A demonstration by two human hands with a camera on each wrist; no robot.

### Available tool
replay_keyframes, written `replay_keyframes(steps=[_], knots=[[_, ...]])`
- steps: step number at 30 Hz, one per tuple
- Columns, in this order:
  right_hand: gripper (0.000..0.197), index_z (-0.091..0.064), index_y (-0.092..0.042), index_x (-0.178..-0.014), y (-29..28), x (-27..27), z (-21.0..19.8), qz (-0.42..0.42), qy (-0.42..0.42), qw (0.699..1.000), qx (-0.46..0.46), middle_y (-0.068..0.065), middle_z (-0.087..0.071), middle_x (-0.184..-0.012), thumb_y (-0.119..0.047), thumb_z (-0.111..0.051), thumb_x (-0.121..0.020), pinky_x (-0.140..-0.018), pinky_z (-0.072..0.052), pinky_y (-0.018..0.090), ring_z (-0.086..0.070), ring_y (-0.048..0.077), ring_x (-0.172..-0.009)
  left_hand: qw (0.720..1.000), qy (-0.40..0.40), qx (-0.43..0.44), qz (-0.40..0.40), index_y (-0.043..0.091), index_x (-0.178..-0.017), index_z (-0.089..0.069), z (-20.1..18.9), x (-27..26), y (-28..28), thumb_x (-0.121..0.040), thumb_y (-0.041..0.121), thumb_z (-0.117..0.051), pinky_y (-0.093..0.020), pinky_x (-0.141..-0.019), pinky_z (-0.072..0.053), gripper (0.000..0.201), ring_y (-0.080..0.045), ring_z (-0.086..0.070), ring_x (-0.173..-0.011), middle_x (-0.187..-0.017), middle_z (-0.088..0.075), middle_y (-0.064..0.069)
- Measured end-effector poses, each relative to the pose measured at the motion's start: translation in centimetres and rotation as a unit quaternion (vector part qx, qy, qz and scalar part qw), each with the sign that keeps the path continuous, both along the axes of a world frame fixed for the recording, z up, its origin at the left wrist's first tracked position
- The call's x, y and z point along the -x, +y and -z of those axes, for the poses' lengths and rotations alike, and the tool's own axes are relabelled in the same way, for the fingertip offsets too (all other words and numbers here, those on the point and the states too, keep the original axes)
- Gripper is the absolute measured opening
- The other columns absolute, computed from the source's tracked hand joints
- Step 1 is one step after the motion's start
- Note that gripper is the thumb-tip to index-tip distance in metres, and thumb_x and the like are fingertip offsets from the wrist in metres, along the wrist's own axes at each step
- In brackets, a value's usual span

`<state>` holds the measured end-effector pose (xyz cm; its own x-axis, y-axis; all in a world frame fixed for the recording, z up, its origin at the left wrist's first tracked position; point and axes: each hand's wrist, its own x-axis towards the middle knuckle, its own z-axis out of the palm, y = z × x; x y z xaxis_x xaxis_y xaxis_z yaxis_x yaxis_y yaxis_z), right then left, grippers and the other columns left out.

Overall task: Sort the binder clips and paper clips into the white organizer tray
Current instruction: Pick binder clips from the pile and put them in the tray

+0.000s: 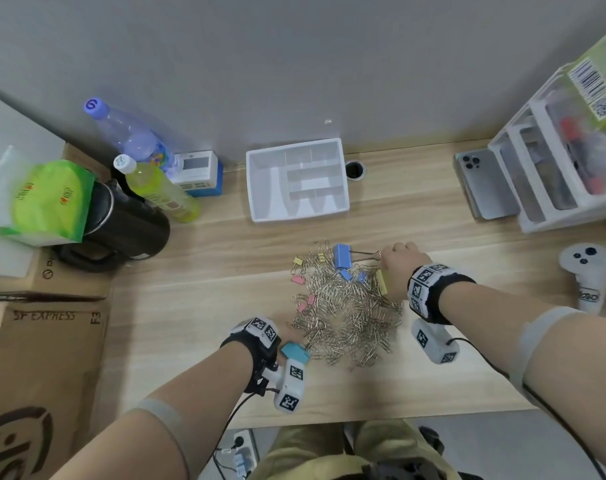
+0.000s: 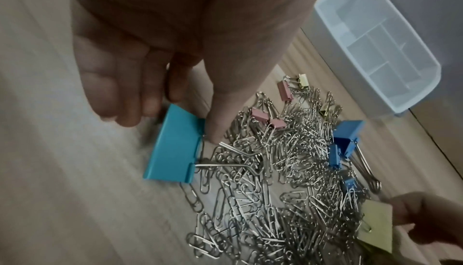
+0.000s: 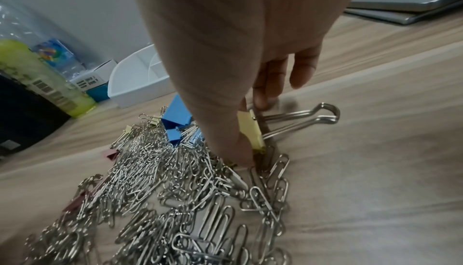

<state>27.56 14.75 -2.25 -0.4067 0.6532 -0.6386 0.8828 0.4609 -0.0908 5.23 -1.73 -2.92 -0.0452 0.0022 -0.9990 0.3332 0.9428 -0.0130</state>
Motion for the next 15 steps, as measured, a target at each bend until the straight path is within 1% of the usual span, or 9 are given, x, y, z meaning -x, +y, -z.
replay_keyframes(steps=[2, 5, 7, 8, 10, 11, 12, 13, 15], knots=[[0.067, -0.049, -0.023, -0.122, 0.2, 0.1, -0.7, -0.001, 0.01, 1.0, 0.011, 0.002, -0.054, -0.118, -0.036, -0.079, -0.063, -0.087, -0.045, 0.038, -0.046, 0.025, -0.113, 1.0, 0.014, 0.007, -0.006, 0.006, -0.118, -0.055, 0.1, -0.1, -0.2, -0.098, 0.034, -0.055, -0.035, -0.084, -0.057, 0.034, -0.025, -0.068, -0.098, -0.114, -0.068, -0.011], [0.06, -0.047, -0.021, -0.109, 0.7, 0.4, -1.9, 0.04, 0.034, 0.998, 0.032, -0.002, -0.057, -0.098, -0.037, -0.077, -0.06, -0.074, -0.048, 0.034, -0.054, 0.021, -0.092, 0.999, 0.051, 0.003, -0.018, 0.008, -0.089, -0.055, -0.5, -0.2, -0.2, -0.098, 0.038, -0.055, -0.029, -0.075, -0.055, 0.031, -0.021, -0.067, -0.087, -0.101, -0.069, -0.01], [0.057, -0.045, -0.019, -0.104, 1.1, 0.5, -2.4, 0.085, 0.072, 0.992, 0.055, -0.001, -0.058, -0.087, -0.038, -0.078, -0.062, -0.061, -0.047, 0.031, -0.057, 0.019, -0.078, 0.996, 0.079, -0.008, -0.044, 0.005, -0.088, -0.054, -1.0, -0.3, -0.1, -0.097, 0.029, -0.059, -0.032, -0.085, -0.056, 0.027, -0.025, -0.068, -0.096, -0.103, -0.067, -0.013], [0.054, -0.044, -0.018, -0.103, 1.2, 0.7, -2.7, 0.104, 0.095, 0.987, 0.071, 0.0, -0.057, -0.086, -0.038, -0.078, -0.065, -0.057, -0.044, 0.03, -0.056, 0.018, -0.076, 0.996, 0.08, -0.015, -0.045, 0.003, -0.094, -0.056, -1.2, -0.4, -0.1, -0.097, 0.025, -0.059, -0.028, -0.083, -0.058, 0.022, -0.025, -0.068, -0.097, -0.106, -0.067, -0.014], [0.048, -0.044, -0.017, -0.104, 1.4, 1.0, -3.0, 0.134, 0.142, 0.974, 0.11, -0.003, -0.055, -0.086, -0.034, -0.076, -0.073, -0.053, -0.039, 0.027, -0.053, 0.013, -0.074, 0.996, 0.09, -0.02, 0.0, 0.004, -0.106, -0.055, -1.7, -0.2, 0.1, -0.1, 0.019, -0.053, -0.017, -0.053, -0.056, 0.016, -0.021, -0.069, -0.087, -0.097, -0.066, -0.009], [0.043, -0.044, -0.016, -0.104, 1.4, 1.2, -3.1, 0.143, 0.162, 0.968, 0.125, -0.008, -0.052, -0.085, -0.03, -0.074, -0.078, -0.052, -0.037, 0.024, -0.051, 0.008, -0.072, 0.994, 0.104, -0.026, 0.012, 0.004, -0.105, -0.056, -2.0, -0.1, 0.1, -0.101, 0.016, -0.05, -0.017, -0.048, -0.053, 0.014, -0.019, -0.067, -0.08, -0.093, -0.065, -0.007], [0.038, -0.043, -0.016, -0.104, 1.5, 1.4, -3.3, 0.15, 0.176, 0.964, 0.133, -0.012, -0.049, -0.083, -0.027, -0.072, -0.081, -0.052, -0.034, 0.022, -0.049, 0.005, -0.072, 0.993, 0.112, -0.029, 0.015, 0.003, -0.104, -0.058, -2.1, 0.2, 0.1, -0.101, 0.015, -0.048, -0.019, -0.055, -0.054, 0.015, -0.017, -0.065, -0.074, -0.093, -0.068, -0.008], [0.036, -0.043, -0.016, -0.104, 1.5, 1.6, -3.3, 0.151, 0.18, 0.963, 0.134, -0.014, -0.047, -0.082, -0.027, -0.07, -0.083, -0.052, -0.034, 0.022, -0.049, 0.006, -0.073, 0.993, 0.115, -0.037, 0.002, 0.003, -0.101, -0.06, -2.0, 0.4, 0.0, -0.1, 0.014, -0.049, -0.023, -0.068, -0.055, 0.015, -0.017, -0.064, -0.069, -0.094, -0.07, -0.01], [0.036, -0.043, -0.017, -0.105, 1.7, 2.0, -3.1, 0.155, 0.178, 0.963, 0.132, -0.008, -0.05, -0.083, -0.029, -0.068, -0.083, -0.053, -0.034, 0.026, -0.051, 0.01, -0.074, 0.991, 0.127, -0.046, -0.011, 0.003, -0.102, -0.063, -2.1, 0.5, -0.1, -0.095, 0.013, -0.057, -0.031, -0.082, -0.057, 0.013, -0.02, -0.066, -0.069, -0.09, -0.071, -0.013]])
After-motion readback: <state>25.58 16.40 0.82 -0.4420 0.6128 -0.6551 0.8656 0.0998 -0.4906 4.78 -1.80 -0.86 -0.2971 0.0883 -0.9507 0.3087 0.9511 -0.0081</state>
